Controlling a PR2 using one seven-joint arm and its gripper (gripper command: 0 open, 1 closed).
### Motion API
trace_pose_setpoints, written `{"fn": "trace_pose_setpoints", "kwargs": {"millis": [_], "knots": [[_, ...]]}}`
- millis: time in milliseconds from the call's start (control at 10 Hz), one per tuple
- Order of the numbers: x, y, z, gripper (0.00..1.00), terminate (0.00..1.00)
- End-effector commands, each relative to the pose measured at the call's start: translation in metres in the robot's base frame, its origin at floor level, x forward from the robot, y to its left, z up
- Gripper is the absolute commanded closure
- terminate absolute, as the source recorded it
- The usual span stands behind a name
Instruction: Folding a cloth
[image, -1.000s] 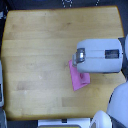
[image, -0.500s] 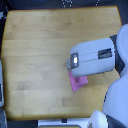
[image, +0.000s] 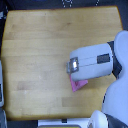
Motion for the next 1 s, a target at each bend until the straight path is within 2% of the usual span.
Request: {"fn": "trace_pose_setpoints", "kwargs": {"millis": [0,100,200,900], "knots": [[-0.003,-0.004,0.001,1.00,0.00],[0.006,-0.003,0.000,1.00,0.00],[0.008,-0.003,0.000,0.00,0.00],[0.012,-0.010,-0.006,0.00,0.00]]}}
